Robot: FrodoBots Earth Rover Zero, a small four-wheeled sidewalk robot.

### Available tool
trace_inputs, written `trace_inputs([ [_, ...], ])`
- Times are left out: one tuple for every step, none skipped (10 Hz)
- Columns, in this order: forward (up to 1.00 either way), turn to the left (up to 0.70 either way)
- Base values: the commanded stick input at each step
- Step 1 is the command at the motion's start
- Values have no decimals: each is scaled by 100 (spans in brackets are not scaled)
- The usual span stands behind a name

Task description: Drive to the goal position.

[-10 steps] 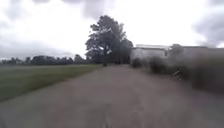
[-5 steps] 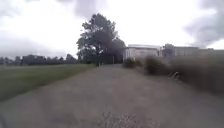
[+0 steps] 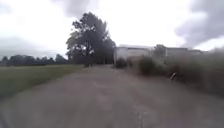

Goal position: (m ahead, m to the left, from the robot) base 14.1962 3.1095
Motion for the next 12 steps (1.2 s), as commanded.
trace_inputs([
  [100,0],
  [100,0],
  [100,0],
  [100,0],
  [100,0],
  [100,0],
  [100,0],
  [100,0],
  [100,0],
  [100,0],
  [100,0],
  [100,0],
])
